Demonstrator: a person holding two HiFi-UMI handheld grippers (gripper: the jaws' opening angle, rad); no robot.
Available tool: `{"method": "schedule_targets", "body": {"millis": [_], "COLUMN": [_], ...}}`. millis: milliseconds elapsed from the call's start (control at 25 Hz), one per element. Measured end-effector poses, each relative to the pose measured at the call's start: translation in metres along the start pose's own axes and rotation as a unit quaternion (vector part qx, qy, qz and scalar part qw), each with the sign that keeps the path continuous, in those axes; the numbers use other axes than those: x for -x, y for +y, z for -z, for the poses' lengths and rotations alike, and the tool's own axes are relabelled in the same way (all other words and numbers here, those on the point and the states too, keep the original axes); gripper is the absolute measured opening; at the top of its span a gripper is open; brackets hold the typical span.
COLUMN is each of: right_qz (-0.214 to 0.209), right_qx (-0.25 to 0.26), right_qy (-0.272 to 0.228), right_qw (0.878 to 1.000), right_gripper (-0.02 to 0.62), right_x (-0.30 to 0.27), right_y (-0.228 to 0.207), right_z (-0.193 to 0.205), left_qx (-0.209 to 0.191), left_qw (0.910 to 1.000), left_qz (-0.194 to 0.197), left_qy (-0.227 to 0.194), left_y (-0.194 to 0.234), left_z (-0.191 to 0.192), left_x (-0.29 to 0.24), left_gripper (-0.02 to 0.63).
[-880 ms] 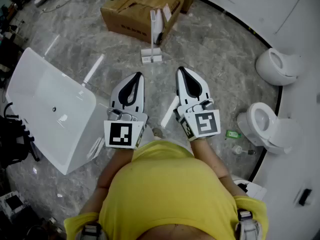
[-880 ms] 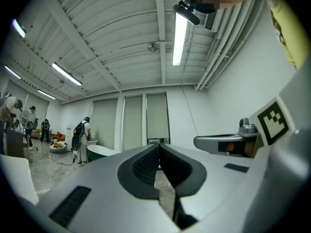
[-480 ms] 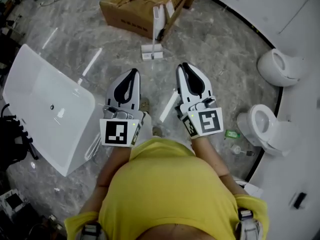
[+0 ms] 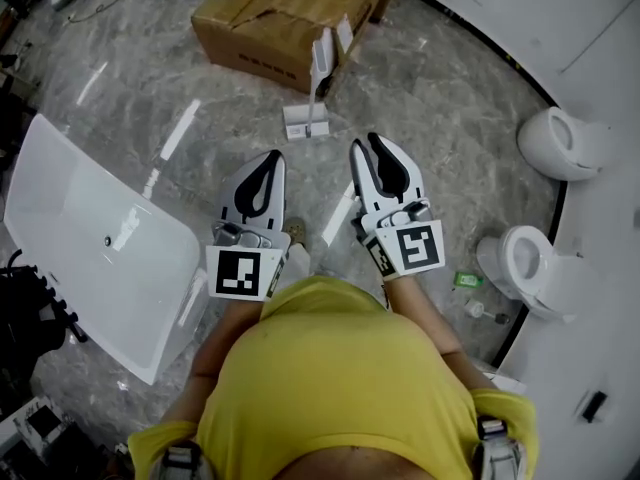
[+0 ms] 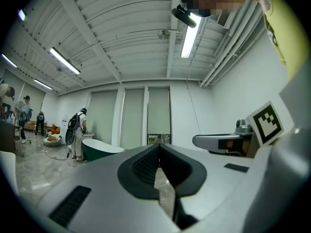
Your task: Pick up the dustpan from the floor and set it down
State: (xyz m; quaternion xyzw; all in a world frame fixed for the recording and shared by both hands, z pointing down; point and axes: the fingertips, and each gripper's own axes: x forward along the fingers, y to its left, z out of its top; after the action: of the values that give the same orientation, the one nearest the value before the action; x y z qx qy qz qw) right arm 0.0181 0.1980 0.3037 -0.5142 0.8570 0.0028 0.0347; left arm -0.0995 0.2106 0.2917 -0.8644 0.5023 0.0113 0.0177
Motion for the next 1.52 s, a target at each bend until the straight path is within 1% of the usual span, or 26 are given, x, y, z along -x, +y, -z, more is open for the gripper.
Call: {"method": "schedule_targets", "body": {"millis": [120,240,480,680,840,1040,1240,1400,1520], "right_qz": [0.011,0.019,0.033,0.034,0.032,0.020,-0.010,-0.033,-0.054], "right_qx": [0.001,0.004,0.005,0.003,-0.003,-0.005,0.009,0.009,0.009], "right_qy": [0.004,0.007,0.016,0.030,0.036,0.043,0.055,0.063,0.082], "right_qw": [1.000,1.000,0.999,0.999,0.999,0.999,0.998,0.997,0.995], "right_gripper": [0.103,0.104,0.109,0.114,0.120,0.124,0.135,0.140,0.142], "right_x": [-0.028,-0.052,-0.076,-0.089,-0.105,-0.134,-0.174,-0.210,-0.232], "right_y": [-0.011,-0.019,-0.025,-0.033,-0.046,-0.073,-0.101,-0.129,-0.149], "right_z": [0.003,0.008,0.016,0.027,0.036,0.049,0.066,0.082,0.100], "left_qx": [0.008,0.011,0.018,0.028,0.026,0.022,0.019,0.025,0.027], "left_qw": [0.9997,0.9993,0.9985,0.9978,0.9974,0.9978,0.9981,0.9983,0.9984], "left_qz": [0.019,0.032,0.050,0.055,0.059,0.052,0.046,0.029,0.014], "left_qy": [0.013,0.014,0.016,0.026,0.034,0.036,0.036,0.043,0.049], "left_y": [0.015,0.031,0.048,0.055,0.060,0.067,0.075,0.088,0.095], "left_z": [0.006,0.009,0.016,0.025,0.031,0.036,0.041,0.048,0.053], "left_x": [-0.025,-0.049,-0.073,-0.087,-0.106,-0.141,-0.188,-0.230,-0.259], "left_gripper": [0.000,0.000,0.000,0.000,0.000,0.000,0.000,0.000,0.000]}}
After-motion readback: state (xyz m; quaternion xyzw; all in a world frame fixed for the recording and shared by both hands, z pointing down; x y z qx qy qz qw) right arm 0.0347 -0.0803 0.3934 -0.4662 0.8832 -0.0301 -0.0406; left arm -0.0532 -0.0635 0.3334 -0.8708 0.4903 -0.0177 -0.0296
